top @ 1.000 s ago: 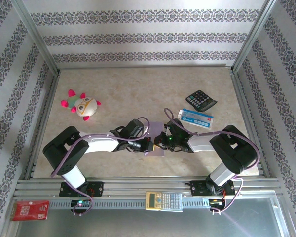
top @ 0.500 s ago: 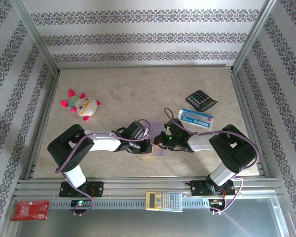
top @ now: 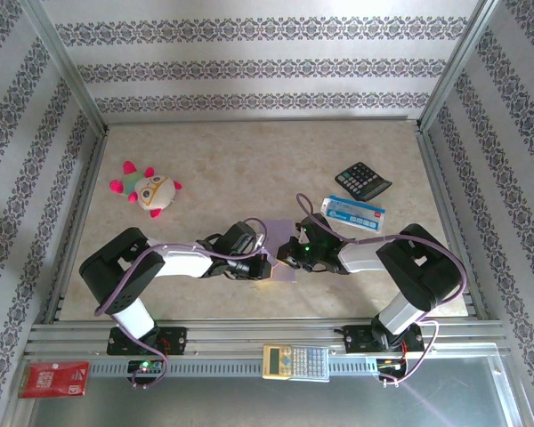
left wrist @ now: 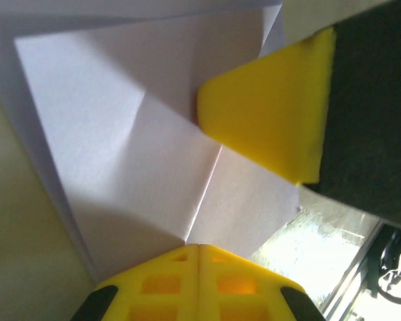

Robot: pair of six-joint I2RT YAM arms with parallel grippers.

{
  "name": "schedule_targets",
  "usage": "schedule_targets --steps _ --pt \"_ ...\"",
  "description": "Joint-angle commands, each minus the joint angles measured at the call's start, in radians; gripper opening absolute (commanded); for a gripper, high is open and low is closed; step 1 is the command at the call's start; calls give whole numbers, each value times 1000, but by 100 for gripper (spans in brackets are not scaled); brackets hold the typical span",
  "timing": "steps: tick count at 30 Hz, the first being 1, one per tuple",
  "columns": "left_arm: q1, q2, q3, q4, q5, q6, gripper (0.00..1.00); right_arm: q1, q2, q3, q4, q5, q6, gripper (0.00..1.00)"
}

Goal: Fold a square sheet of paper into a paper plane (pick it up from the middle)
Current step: Fold the triangle a second time at the center of the table.

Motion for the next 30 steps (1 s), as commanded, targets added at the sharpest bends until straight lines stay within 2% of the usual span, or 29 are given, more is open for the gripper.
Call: schedule_targets --steps 1,11,18,23,30 --pt "-4 -13 -59 -108 5 -1 0 -8 62 -32 -126 103 -6 0" --pt "-3 -111 -165 -129 18 -14 0 -7 67 -28 -141 99 -18 0" --pt "15 -277 -95 -84 21 -12 0 -9 61 -30 -143 99 -23 0" --pt "15 -155 4 -85 28 -7 0 -9 66 -25 -138 94 -23 0" --pt "43 -39 32 -75 16 36 0 -10 72 -19 -138 88 -25 0"
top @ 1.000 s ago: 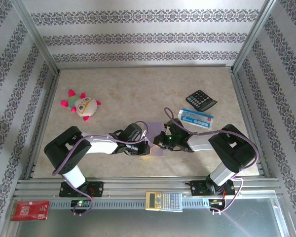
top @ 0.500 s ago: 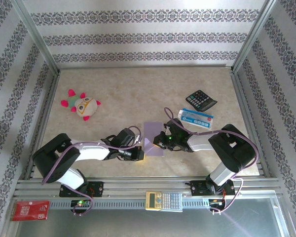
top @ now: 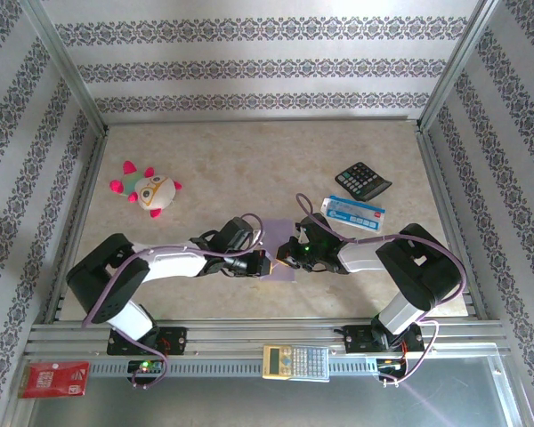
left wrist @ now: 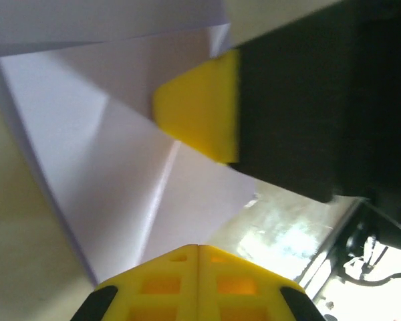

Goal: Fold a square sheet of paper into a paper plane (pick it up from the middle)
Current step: Fold the triangle a second time at the center of the table.

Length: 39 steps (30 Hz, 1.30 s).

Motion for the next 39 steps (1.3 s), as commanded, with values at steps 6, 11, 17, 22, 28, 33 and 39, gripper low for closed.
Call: schedule_targets --steps 6,11,17,22,28,33,39 --pt "29 65 -30 15 9 44 0 -10 74 -11 -138 85 -26 0" --pt "30 89 -64 17 7 46 0 -11 72 3 -139 75 -26 0" --pt "30 85 -102 -27 -22 64 0 -27 10 52 -137 23 -52 3" --pt "31 86 -121 -24 -41 77 0 -12 -56 60 -127 -9 -34 7" --pt "30 92 -118 -13 -40 74 0 56 -94 39 -101 4 8 2" --pt "30 92 -118 -17 -40 77 0 87 -77 18 -72 36 45 0" --pt "31 92 -114 -27 -44 84 0 118 -34 13 -25 43 74 0"
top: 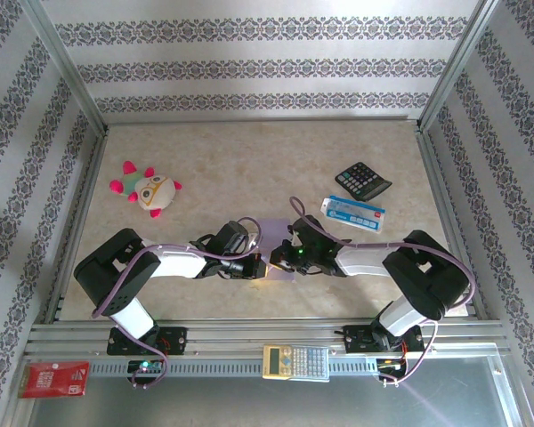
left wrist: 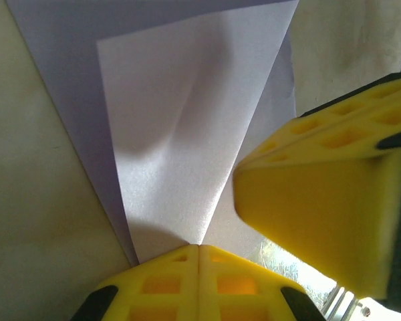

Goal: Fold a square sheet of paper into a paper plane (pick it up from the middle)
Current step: Fold the triangle a second time at the center of the table.

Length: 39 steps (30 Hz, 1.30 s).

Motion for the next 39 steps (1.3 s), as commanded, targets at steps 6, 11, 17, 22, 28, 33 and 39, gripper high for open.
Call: schedule_targets --steps 6,11,17,22,28,33,39 --pt "3 44 -43 -139 -58 39 0 25 65 -23 68 32 43 0" --pt "4 46 -45 -155 -58 45 0 5 94 -27 62 41 40 0" --pt "5 48 -40 -198 -74 60 0 -35 96 -30 28 57 23 0" --pt "5 56 -42 -220 -79 70 0 -82 96 -34 27 48 -1 0" --pt "5 57 -39 -239 -80 78 0 -136 108 -27 16 30 -35 0" --pt "5 55 -32 -249 -81 81 0 -200 112 -22 -8 17 -80 0" --pt "4 53 -23 -260 -82 85 0 -281 127 -15 -31 -1 -129 0"
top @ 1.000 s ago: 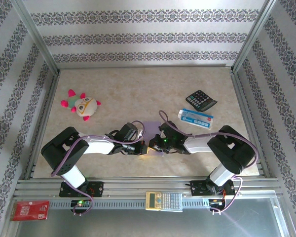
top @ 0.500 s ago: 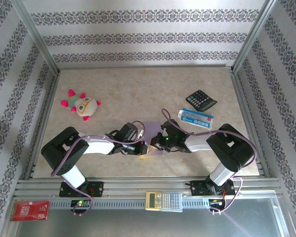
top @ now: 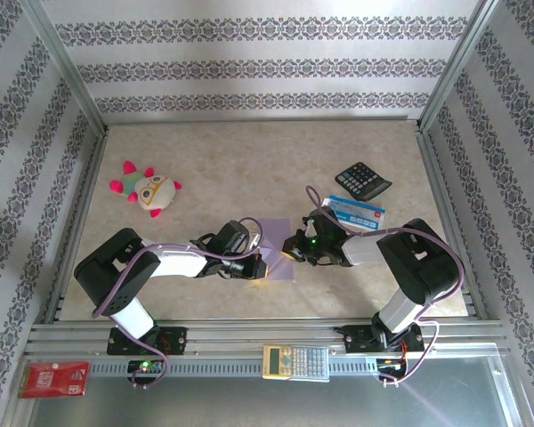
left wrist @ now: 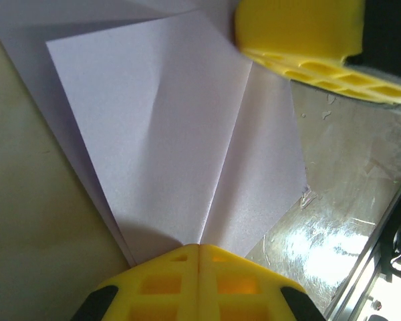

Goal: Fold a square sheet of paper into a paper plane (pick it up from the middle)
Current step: Fold the triangle a second time at the center of the table.

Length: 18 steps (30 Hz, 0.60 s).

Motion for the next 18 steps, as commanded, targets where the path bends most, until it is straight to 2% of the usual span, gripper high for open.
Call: schedule_targets --steps 1,12,18 --pt "5 53 -38 -222 -84 33 0 -70 45 -3 -94 106 -64 0" --pt "5 43 -6 -236 -80 31 0 -206 -1 59 -178 48 -140 0" --pt "5 17 54 -197 -44 -20 2 -186 -127 80 -263 31 -199 0"
